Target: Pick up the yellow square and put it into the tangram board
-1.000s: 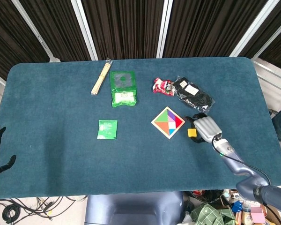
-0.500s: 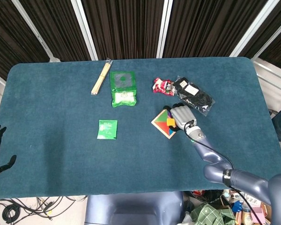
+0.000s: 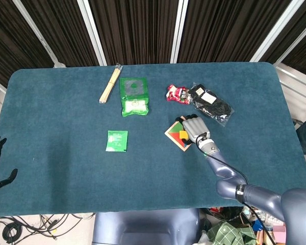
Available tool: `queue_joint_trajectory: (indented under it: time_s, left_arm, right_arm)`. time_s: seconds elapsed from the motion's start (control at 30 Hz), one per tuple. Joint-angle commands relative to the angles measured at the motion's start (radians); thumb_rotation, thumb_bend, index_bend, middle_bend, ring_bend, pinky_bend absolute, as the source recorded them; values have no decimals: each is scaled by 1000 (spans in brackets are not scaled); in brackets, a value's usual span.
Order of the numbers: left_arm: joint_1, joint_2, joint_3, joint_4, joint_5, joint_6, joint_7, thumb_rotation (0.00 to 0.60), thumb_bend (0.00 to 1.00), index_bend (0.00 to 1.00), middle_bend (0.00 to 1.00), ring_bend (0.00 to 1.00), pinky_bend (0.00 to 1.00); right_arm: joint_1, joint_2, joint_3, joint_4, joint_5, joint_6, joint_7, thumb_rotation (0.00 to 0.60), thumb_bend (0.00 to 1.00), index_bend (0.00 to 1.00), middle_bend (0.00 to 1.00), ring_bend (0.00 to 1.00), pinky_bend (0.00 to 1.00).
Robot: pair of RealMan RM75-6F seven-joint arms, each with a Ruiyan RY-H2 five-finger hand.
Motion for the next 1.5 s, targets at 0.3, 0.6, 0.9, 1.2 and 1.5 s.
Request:
queue_joint_trajectory:
  time_s: [0.3,0.6,0.9,1.2,1.5]
  left_arm:
    - [1,0,0,1,0,2,3,600,307,0,0,0,0]
    - [1,-1,0,2,1,4,4,600,306,0,0,0,0]
    - [1,0,0,2,1,3,3,600,306,0,0,0,0]
    - [1,0,0,3,0,4,5,600,306,0,0,0,0]
    - [0,0,0,3,0,3,5,600,306,0,0,0,0]
  right_arm:
    - [-18,-25,-21,54,-43,17,38,600,267,219,507,196,150]
    - [-27,-34,-28,82,-88,14,89,600,267,219,507,196,150]
    - [-30,-42,-29,99,-111,15,106,600,268,219,506,196,149]
    - [-33,-50,-29,118,-120,9,114,600,268,219,500,196,149]
    - [-34,-54,-24,124,-131,9,123,600,268,219,490,192,149]
